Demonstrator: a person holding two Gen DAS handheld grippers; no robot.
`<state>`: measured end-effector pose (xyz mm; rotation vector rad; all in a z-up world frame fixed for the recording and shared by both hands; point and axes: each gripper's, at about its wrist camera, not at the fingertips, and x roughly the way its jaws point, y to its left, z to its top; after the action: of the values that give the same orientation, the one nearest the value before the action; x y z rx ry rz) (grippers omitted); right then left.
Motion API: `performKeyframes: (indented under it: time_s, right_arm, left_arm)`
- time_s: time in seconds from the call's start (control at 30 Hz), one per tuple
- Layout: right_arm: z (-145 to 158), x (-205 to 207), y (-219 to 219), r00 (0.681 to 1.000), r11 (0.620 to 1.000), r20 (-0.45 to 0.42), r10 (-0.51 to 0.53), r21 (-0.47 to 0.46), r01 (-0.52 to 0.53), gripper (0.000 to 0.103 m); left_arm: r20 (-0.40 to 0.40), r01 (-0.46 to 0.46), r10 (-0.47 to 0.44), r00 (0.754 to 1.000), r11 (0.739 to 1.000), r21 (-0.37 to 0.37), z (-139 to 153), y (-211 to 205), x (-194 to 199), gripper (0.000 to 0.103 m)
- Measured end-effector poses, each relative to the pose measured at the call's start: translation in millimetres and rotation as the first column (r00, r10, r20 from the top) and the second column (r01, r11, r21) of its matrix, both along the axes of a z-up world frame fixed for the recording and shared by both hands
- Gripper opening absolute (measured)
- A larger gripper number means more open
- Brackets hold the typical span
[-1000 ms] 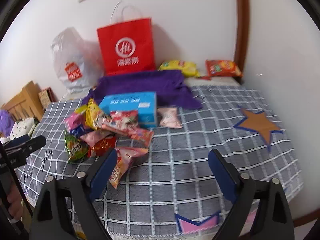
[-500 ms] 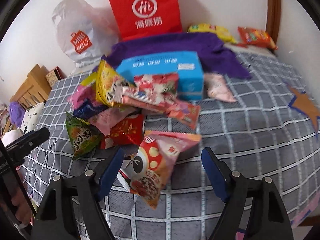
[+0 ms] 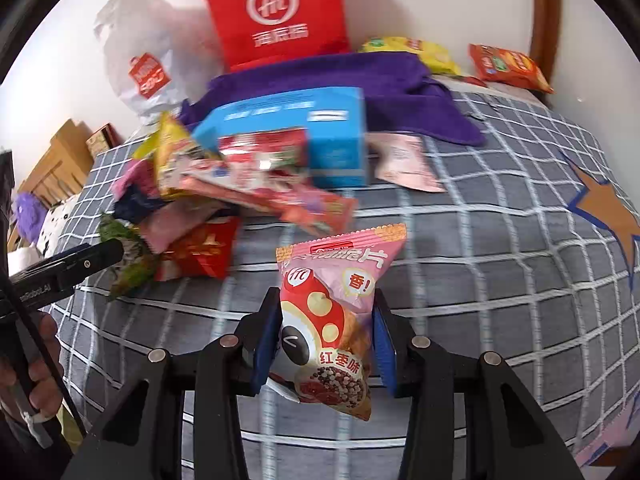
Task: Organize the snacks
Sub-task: 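Grasp the green snack packet with the left tool while the right tool grasps the pink-white packet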
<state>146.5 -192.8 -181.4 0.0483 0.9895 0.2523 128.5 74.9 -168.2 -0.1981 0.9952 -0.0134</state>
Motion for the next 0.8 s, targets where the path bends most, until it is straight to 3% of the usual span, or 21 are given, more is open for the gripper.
performKeyframes:
  time_s: [0.27,0.37,0.4,0.6,0.8]
  right_arm:
    - [-12.1,7.2,-14.1,1.000,0.999,-0.005,0.020,0.027,-0.019,0.045]
    - [-12.5,9.0,-10.2,1.000,1.000,0.001,0.024,0.014,-0.024,0.043]
    - [-11.6,9.1,-9.0,1.000,0.999,0.003,0.031,0.009,-0.031,0.042]
    - [-8.4,4.9,-10.3,0.998,0.998,-0.002,0.055,0.010,-0.055,0.042]
    - [5.4,-3.3,-17.7,0.999,0.999,0.029,0.039,-0.001,-0.039,0.042]
  left_arm:
    - [-0.040,0.018,-0.020,0.999,0.999,-0.051,-13.6,-3.8,6.8,0.073]
    - [-0.040,0.048,-0.050,0.998,0.998,-0.050,-12.1,-7.5,5.0,0.057]
    - [-0.042,0.056,-0.058,0.997,0.997,-0.049,-11.5,-8.7,4.5,0.047]
    - [-0.045,0.058,-0.059,0.997,0.998,-0.030,-4.6,-8.1,-3.0,0.034]
    - [-0.024,0.053,-0.053,0.998,0.999,-0.012,6.3,-3.7,-11.4,0.032]
